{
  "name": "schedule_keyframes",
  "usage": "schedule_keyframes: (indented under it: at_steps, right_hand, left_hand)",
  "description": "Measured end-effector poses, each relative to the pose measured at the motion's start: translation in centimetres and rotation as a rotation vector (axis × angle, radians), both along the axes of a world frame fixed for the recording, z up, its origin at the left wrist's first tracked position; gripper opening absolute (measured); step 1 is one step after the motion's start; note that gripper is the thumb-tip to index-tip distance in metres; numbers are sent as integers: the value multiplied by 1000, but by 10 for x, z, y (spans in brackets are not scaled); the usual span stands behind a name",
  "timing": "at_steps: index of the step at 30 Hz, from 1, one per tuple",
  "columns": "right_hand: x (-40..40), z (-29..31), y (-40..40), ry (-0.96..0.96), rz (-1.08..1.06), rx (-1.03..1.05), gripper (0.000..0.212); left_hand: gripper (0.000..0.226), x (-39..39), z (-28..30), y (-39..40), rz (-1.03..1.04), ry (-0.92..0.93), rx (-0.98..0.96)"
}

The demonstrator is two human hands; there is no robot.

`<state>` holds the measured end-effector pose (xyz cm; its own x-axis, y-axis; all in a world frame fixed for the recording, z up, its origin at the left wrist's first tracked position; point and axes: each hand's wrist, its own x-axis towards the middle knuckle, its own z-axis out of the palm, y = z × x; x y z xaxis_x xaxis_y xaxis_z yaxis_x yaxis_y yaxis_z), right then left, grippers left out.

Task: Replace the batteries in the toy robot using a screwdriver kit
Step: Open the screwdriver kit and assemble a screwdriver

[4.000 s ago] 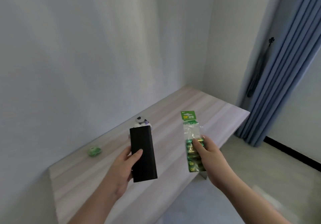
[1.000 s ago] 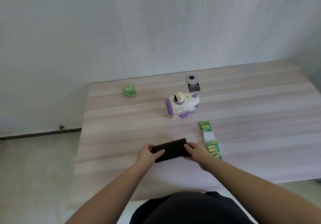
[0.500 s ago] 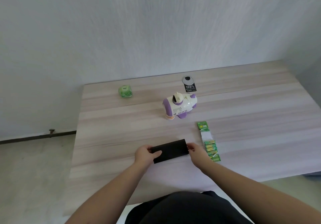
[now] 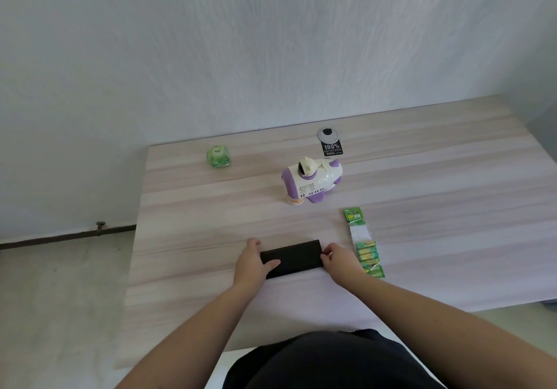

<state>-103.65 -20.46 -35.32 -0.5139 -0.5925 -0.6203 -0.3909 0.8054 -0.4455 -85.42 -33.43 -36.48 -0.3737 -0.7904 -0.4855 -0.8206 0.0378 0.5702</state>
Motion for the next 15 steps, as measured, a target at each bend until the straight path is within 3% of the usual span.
schedule_keyframes:
  at_steps: [2, 7, 15]
  right_hand:
    - [-3, 0, -2, 31, 31, 19, 21]
    - [-5, -3, -5, 62, 71, 46, 23]
    - [-4, -1, -10, 60, 107, 69, 17]
  left_hand:
    - [57, 0, 1, 1, 33, -12, 26]
    - [37, 4, -5, 2, 21, -88, 65]
    - [39, 2, -11, -12, -62, -117, 111]
